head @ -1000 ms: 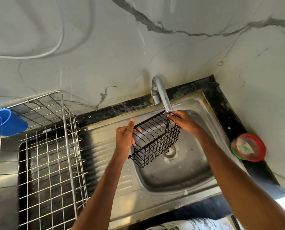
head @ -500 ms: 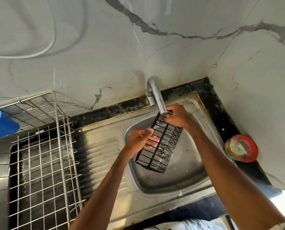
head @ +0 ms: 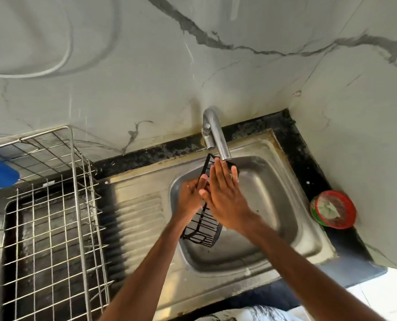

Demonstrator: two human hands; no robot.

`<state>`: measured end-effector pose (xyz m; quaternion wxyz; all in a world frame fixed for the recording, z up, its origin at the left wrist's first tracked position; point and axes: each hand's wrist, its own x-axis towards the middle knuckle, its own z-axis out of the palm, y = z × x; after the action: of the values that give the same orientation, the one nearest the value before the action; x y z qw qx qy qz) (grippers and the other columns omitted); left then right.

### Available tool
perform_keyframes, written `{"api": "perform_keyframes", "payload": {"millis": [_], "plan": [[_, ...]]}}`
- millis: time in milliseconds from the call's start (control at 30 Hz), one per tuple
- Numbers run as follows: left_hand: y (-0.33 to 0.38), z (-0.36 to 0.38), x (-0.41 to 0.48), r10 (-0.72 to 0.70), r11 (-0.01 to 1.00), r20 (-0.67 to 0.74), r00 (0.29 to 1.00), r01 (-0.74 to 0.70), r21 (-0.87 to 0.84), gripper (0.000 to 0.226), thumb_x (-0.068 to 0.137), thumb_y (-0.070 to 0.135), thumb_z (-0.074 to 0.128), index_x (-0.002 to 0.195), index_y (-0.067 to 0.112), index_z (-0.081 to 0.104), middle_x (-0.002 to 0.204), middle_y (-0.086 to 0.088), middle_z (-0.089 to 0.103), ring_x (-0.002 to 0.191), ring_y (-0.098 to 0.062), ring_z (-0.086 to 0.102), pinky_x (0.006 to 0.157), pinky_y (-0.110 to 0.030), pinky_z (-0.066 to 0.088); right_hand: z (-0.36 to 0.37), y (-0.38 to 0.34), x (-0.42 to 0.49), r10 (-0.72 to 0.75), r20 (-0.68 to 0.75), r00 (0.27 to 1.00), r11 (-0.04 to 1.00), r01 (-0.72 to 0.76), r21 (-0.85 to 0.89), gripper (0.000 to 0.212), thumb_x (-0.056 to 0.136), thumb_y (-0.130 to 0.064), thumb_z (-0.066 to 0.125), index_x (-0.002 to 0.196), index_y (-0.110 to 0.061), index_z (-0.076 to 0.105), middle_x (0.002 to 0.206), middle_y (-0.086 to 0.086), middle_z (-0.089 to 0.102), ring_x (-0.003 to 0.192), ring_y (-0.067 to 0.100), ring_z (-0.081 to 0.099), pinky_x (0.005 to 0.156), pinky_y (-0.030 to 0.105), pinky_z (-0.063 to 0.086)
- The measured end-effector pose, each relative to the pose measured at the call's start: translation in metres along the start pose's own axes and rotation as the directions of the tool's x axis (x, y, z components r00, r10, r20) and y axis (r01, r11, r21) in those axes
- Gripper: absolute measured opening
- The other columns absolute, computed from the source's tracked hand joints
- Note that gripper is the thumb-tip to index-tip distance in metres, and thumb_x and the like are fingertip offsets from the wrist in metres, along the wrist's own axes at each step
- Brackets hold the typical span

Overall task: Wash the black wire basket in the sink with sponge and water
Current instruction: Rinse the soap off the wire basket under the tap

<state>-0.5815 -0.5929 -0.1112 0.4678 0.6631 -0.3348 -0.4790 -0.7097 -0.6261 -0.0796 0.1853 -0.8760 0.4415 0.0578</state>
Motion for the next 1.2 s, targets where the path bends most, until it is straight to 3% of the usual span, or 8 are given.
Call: {"api": "perform_keyframes", "payload": {"millis": [167, 300, 433, 567, 733, 900, 1000, 1200], "plan": [[-0.015, 0.005, -0.020, 0.041, 0.999, 0.013, 0.999, -0.041, 0.010, 0.049, 0.108, 0.020, 0.054, 0.063, 0.028, 0.069, 0.053, 0.007, 0.062, 0.047, -0.012, 0.058, 0.045, -0.030, 0.046, 0.006, -0.007, 0.010, 0.118, -0.084, 0.989, 0.993, -0.117, 0.017, 0.092, 0.099, -0.065, -0.004, 0.157, 0.005, 0.011, 0.162, 0.027, 0.019, 0.153, 0.036, 0.018, 0.125, 0.048, 0.017], [-0.012, 0.012, -0.035, -0.032, 0.999, 0.058, 0.998, 0.031, 0.014, 0.046, 0.106, 0.027, 0.055, 0.072, -0.002, 0.065, 0.053, -0.008, 0.067, 0.048, -0.024, 0.071, 0.039, -0.026, 0.052, -0.021, 0.016, 0.040, 0.288, 0.077, 0.955, 0.913, -0.297, 0.279, 0.092, 0.094, -0.076, 0.004, 0.126, -0.008, 0.057, 0.106, 0.016, 0.069, 0.107, 0.036, 0.067, 0.088, 0.044, 0.054], [-0.011, 0.010, -0.044, -0.026, 0.994, 0.025, 0.999, 0.023, 0.105, 0.054, 0.106, 0.036, 0.056, 0.072, -0.005, 0.062, 0.056, -0.015, 0.066, 0.050, -0.025, 0.072, 0.035, -0.032, 0.049, -0.029, 0.044, 0.064, 0.129, 0.478, 0.869, 0.672, -0.431, 0.603, 0.095, 0.092, -0.079, 0.002, 0.148, -0.016, 0.048, 0.158, 0.010, 0.039, 0.147, 0.031, 0.034, 0.118, 0.051, 0.026], [-0.011, 0.005, -0.047, 0.018, 0.985, 0.043, 0.999, -0.025, 0.170, 0.051, 0.106, 0.037, 0.056, 0.069, 0.002, 0.061, 0.055, -0.014, 0.064, 0.051, -0.023, 0.073, 0.032, -0.026, 0.044, -0.025, 0.059, 0.067, 0.128, 0.586, 0.800, 0.569, -0.543, 0.618, 0.074, 0.100, -0.069, 0.015, 0.150, -0.025, 0.046, 0.165, 0.008, 0.024, 0.151, 0.029, 0.022, 0.122, 0.051, 0.016], [-0.010, 0.003, -0.042, -0.020, 0.994, -0.045, 0.999, 0.025, 0.105, 0.056, 0.103, 0.044, 0.055, 0.071, -0.001, 0.060, 0.055, -0.009, 0.063, 0.053, -0.026, 0.073, 0.033, -0.023, 0.044, -0.038, 0.043, 0.066, 0.076, 0.513, 0.855, 0.588, -0.454, 0.669, 0.068, 0.104, -0.062, 0.022, 0.156, -0.021, 0.034, 0.165, 0.007, 0.025, 0.151, 0.028, 0.024, 0.121, 0.048, 0.018], [-0.013, -0.002, -0.031, -0.053, 0.994, -0.117, 0.992, 0.064, 0.091, 0.052, 0.104, 0.046, 0.053, 0.067, 0.010, 0.060, 0.050, -0.007, 0.064, 0.053, -0.029, 0.073, 0.034, -0.024, 0.047, -0.049, 0.023, 0.039, 0.007, 0.302, 0.953, 0.796, -0.188, 0.576, 0.049, 0.109, -0.034, 0.038, 0.147, -0.003, 0.040, 0.149, 0.025, 0.046, 0.137, 0.038, 0.046, 0.112, 0.052, 0.040], [-0.012, -0.004, -0.028, -0.066, 0.995, -0.120, 0.991, 0.074, 0.060, 0.052, 0.105, 0.045, 0.053, 0.068, 0.010, 0.059, 0.051, -0.008, 0.064, 0.054, -0.029, 0.073, 0.034, -0.024, 0.046, -0.045, 0.025, 0.014, 0.020, 0.170, 0.985, 0.839, -0.109, 0.533, 0.056, 0.107, -0.027, 0.044, 0.158, -0.013, 0.025, 0.162, 0.011, 0.031, 0.148, 0.027, 0.034, 0.119, 0.041, 0.031], [-0.009, 0.011, -0.023, 0.010, 0.988, 0.000, 1.000, -0.010, 0.157, 0.046, 0.105, 0.047, 0.053, 0.076, 0.013, 0.065, 0.060, -0.006, 0.070, 0.054, -0.025, 0.074, 0.039, -0.033, 0.053, -0.038, 0.039, -0.002, 0.322, 0.238, 0.916, 0.646, -0.397, 0.652, 0.082, 0.089, -0.081, 0.041, 0.153, -0.029, 0.036, 0.152, 0.009, 0.048, 0.138, 0.031, 0.047, 0.112, 0.047, 0.039]]}}
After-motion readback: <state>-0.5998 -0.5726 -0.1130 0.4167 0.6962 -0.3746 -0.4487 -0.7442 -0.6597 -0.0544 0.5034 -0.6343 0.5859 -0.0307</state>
